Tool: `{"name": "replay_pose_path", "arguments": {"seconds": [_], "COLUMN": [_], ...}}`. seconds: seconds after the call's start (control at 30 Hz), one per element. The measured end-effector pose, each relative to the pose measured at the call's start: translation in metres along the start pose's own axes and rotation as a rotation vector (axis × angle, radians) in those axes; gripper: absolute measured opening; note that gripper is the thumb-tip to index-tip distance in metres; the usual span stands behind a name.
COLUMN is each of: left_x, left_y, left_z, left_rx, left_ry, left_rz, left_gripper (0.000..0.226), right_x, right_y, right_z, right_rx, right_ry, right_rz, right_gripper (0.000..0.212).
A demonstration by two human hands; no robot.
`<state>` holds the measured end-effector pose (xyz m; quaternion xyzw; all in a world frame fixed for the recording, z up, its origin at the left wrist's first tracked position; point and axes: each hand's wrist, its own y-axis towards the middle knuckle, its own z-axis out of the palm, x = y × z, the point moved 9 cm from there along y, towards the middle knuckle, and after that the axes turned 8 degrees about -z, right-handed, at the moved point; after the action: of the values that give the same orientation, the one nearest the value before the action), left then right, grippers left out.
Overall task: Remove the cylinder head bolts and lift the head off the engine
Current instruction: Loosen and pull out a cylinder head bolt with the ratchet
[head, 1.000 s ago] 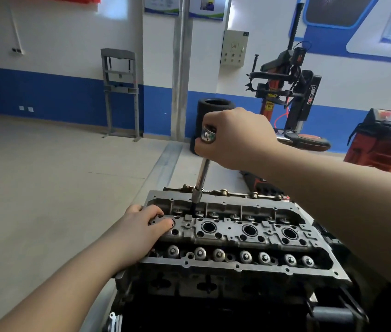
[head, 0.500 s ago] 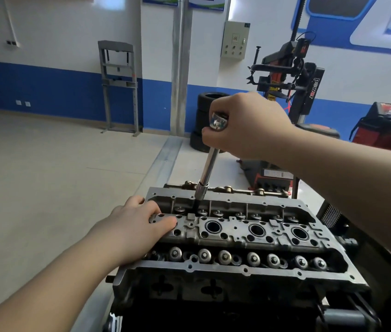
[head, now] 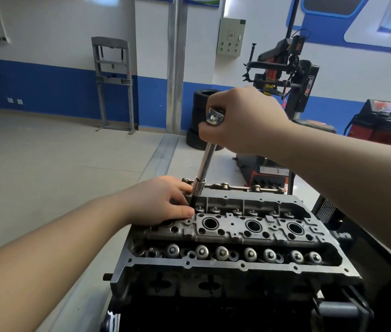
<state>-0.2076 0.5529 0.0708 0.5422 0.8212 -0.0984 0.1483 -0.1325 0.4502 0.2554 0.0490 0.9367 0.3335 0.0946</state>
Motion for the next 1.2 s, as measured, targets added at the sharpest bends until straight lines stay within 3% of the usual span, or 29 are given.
{"name": "replay_pose_path", "arguments": {"seconds": [0.27,0.43,0.6,0.87,1.2], "left_x": [0.008,0.013,0.018,0.024,0.027], "left_y": [0.008,0.009,0.010,0.008,0.015], "left_z": [0.008,0.009,0.009,0.013,0.014], "left_rx": [0.112,0.068,0.051,0.083,0.170], "left_ry": [0.121,-0.060,-0.036,-0.047,-0.191], "left_rz": [0.101,0.109,0.073,0.013,-0.009], "left_gripper": [0.049,0.032,0.016,0.033,0.015], "right_x": [-0.008,-0.016,-0.012,-0.002,0.005], "right_y": [0.001,-0.001,0.000,0.001,0.005], "right_z": [-0.014,-0.017,-0.013,-0.011,-0.012], "right_rx": [-0.001,-0.001,0.030,0.040,0.047], "right_ry": [0.055,0.097,0.100,0.108,0.138], "right_rz": [0.049,0.098,0.095,0.078,0.047], "right_gripper": [0.030,0.027,0.031,0.031,0.028]}}
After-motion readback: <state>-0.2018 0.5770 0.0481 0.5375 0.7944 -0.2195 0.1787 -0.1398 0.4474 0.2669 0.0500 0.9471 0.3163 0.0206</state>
